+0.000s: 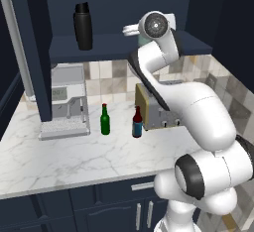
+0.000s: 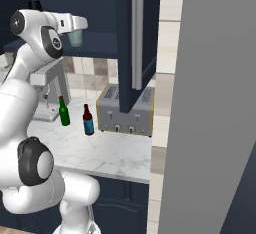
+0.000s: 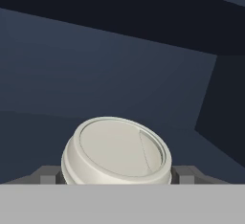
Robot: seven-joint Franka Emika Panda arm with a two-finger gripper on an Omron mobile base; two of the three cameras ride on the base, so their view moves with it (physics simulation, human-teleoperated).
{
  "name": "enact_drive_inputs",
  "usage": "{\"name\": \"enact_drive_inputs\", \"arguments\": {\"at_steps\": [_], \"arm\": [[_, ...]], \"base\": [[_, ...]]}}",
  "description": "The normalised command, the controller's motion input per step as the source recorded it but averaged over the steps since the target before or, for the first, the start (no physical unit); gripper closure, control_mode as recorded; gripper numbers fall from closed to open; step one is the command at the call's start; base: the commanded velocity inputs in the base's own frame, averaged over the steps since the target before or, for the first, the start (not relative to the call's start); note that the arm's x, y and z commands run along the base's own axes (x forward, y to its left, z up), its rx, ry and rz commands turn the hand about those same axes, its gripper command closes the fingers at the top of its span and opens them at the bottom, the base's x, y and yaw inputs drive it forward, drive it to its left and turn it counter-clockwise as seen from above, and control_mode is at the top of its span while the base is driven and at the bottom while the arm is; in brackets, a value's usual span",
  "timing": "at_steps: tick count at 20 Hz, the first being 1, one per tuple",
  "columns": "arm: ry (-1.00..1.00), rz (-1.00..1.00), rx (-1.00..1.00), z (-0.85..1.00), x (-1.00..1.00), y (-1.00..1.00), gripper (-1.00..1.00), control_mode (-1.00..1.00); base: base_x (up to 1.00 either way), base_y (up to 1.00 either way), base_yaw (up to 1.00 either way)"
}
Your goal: Sort all alcoholic drinks to one cabinet, and non-alcoholic drinks to the other.
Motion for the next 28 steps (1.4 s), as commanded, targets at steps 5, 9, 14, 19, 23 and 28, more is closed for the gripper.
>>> {"name": "enact_drive_inputs", "arguments": {"at_steps": [5, 9, 14, 19, 23, 28], "arm": [[0.00, 0.02, -0.02, -0.13, 0.27, 0.01, 1.00, -1.00], [0.02, 0.00, -0.02, -0.14, 0.27, 0.03, 1.00, -1.00], [0.02, 0.00, -0.01, -0.11, 0.30, 0.04, 1.00, -1.00], [0.03, 0.00, -0.01, -0.09, 0.30, 0.04, 1.00, -1.00], [0.03, 0.00, -0.01, -0.10, 0.27, 0.01, 1.00, -1.00], [0.00, 0.01, 0.00, -0.05, 0.22, 0.00, 1.00, -1.00]], "base": [[0.00, 0.00, 0.00], [0.00, 0.00, 0.00], [0.00, 0.00, 0.00], [0.00, 0.00, 0.00], [0.00, 0.00, 0.00], [0.00, 0.00, 0.00]]}}
